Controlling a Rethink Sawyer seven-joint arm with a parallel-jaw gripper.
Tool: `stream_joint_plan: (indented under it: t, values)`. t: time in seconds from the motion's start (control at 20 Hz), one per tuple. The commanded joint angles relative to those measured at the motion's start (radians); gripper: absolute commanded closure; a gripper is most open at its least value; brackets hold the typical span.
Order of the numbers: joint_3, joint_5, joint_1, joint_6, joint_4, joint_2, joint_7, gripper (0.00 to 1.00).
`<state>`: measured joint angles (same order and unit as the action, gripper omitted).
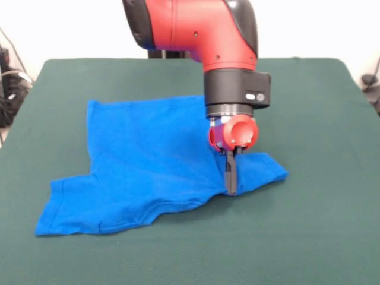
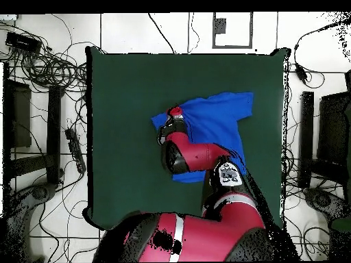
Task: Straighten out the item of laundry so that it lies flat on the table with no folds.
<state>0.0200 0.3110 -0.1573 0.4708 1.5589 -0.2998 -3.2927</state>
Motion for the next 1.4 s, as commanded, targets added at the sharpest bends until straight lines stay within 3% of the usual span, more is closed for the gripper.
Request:
stream_joint_plan:
  t: [0.05, 0.4, 0.9, 1.15, 1.4]
  values:
    - [0.014, 0.042, 0.05, 0.133, -0.029, 0.056, 0.074, 1.0]
    - [0.122, -0.084, 0.112, 0.266, -0.08, 0.164, 0.148, 1.0]
    - [0.14, -0.188, 0.092, 0.689, -0.34, 0.517, 0.268, 1.0]
    - [0.158, -0.115, 0.112, 0.905, -0.386, 0.55, 0.261, 1.0]
    - [0.194, -0.082, 0.158, 1.051, -0.3, 0.465, 0.212, 1.0]
